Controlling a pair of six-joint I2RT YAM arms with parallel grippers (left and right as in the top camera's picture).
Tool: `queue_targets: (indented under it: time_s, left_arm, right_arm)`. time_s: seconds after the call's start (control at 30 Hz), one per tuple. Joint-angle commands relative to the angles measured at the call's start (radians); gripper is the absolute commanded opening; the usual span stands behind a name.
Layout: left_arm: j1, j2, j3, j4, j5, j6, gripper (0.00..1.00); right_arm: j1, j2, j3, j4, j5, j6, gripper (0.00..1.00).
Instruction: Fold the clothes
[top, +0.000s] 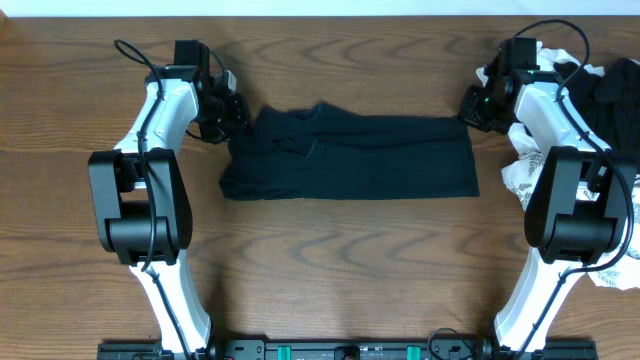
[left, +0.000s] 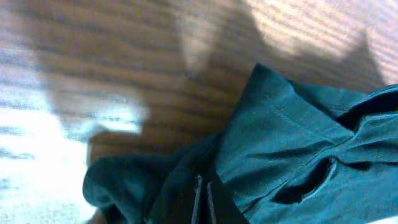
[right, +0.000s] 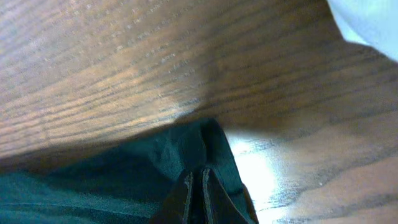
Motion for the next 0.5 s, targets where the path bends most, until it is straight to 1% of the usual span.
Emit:
queue_targets:
  time_s: [0.0, 0.13, 0.3, 0.47]
  left_arm:
    - [0.005, -0.032, -0.009, -0.014, -0.001, 0.01, 0.06]
    - [0.005, -0.032, -0.009, -0.02, -0.001, 0.01, 0.06]
    - [0.006, -0.032, -0.009, -0.03, -0.001, 0.01, 0.06]
    - [0.018, -0.032, -0.009, -0.065, -0.002, 0.01, 0.06]
  right_arm:
    - [0.013, -0.02, -0.003, -0.008, 0.024, -0.005, 0.07]
    - [0.013, -0.02, -0.003, -0.018, 0.024, -0.005, 0.09]
    - [0.013, -0.02, -0.004, -0.031, 0.024, -0.005, 0.14]
    - [0.013, -0.02, -0.004, -0.031, 0.024, -0.005, 0.13]
